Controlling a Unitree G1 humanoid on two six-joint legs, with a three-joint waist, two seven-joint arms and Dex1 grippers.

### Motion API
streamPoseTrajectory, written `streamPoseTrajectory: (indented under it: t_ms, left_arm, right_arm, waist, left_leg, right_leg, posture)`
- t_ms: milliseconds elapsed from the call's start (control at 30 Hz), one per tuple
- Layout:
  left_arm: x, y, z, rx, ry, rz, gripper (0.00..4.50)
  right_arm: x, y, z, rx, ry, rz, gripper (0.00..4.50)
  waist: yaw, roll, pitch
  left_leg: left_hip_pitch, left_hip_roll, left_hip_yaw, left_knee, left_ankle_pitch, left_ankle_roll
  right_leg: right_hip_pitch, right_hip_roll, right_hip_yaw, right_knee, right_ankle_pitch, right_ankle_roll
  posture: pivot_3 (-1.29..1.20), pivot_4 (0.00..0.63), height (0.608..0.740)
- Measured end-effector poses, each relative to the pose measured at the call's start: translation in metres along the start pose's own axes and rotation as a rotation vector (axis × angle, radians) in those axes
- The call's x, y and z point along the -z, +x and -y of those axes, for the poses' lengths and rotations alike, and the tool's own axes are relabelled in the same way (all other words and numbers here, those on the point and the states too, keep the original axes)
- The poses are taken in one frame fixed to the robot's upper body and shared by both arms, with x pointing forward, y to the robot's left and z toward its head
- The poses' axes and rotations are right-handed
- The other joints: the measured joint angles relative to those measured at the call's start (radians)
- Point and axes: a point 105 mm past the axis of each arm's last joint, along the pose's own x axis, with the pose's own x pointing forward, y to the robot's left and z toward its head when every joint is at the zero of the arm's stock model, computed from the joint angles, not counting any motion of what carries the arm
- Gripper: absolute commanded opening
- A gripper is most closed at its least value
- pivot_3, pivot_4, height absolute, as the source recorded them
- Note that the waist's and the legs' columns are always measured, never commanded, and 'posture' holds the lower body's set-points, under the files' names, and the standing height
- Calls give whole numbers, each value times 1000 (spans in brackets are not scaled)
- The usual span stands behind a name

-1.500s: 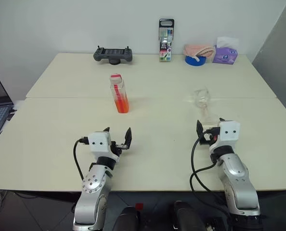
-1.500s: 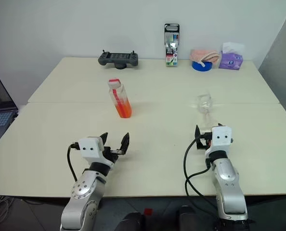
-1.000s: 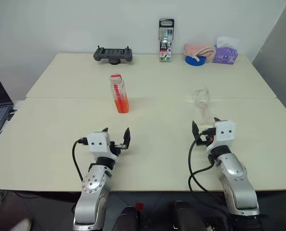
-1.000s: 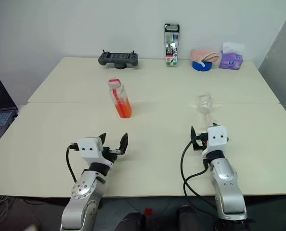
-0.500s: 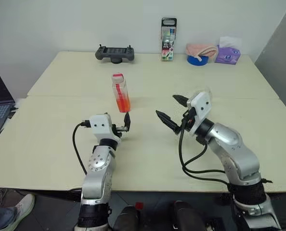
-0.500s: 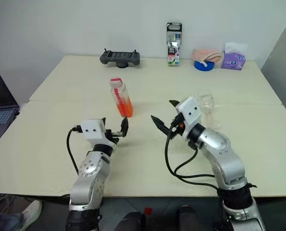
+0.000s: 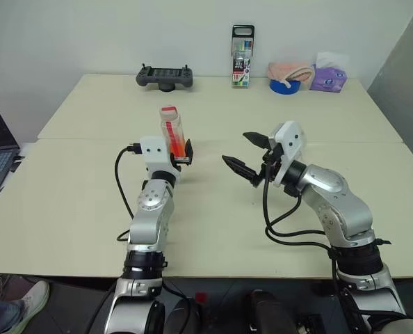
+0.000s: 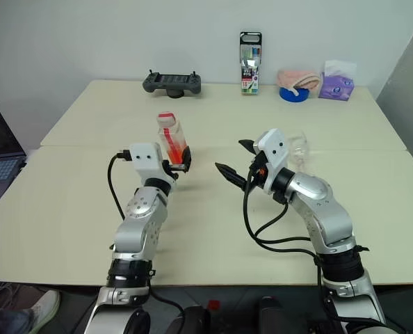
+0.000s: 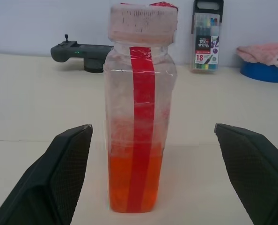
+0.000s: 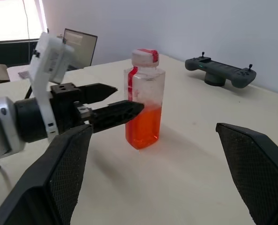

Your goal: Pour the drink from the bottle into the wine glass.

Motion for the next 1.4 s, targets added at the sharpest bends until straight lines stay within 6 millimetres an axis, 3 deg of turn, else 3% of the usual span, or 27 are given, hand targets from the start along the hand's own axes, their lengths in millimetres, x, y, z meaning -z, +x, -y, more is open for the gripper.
streamPoseTrajectory:
  t_ms: [133,400,833,1133,1233,1400]
  left_arm:
    - [-8,10,0,-6,-9,33,4461]
    - [-5,29,0,-5,-4,35,4461]
    - [-3,43,-8,-1,29,44,4461]
    - [-10,57,-1,39,28,55,4461]
    - [-3,57,-1,38,27,34,3934]
    - [-5,57,-1,36,29,52,2282]
  right_arm:
    - [2,-1,0,0,2,-5,4500]
    - [5,-2,-1,1,6,-13,4500]
    - [9,-4,-9,-10,21,-26,4500]
    - [10,-2,-12,-24,24,-28,4500]
    - [12,-2,-14,-31,25,-34,4500]
    - [14,-1,-16,-36,28,-38,4500]
  waist:
    - [0,0,0]
    - [0,0,0]
    - [-1,0,0]
    - [-1,0,0]
    - [-2,0,0]
    - [-2,0,0]
  left_leg:
    - [0,0,0,0,0,0]
    - [0,0,0,0,0,0]
    - [0,0,0,0,0,0]
    - [0,0,0,0,0,0]
    - [0,0,0,0,0,0]
    - [0,0,0,0,0,0]
  right_leg:
    - [0,0,0,0,0,0]
    - [0,0,0,0,0,0]
    - [0,0,0,1,0,0]
    - [0,0,0,1,0,0]
    - [-1,0,0,1,0,0]
    - [-1,0,0,1,0,1]
  posture:
    - [0,150,740]
    - [0,150,740]
    - [0,150,740]
    - [0,150,740]
    - [0,150,740]
    - [0,150,740]
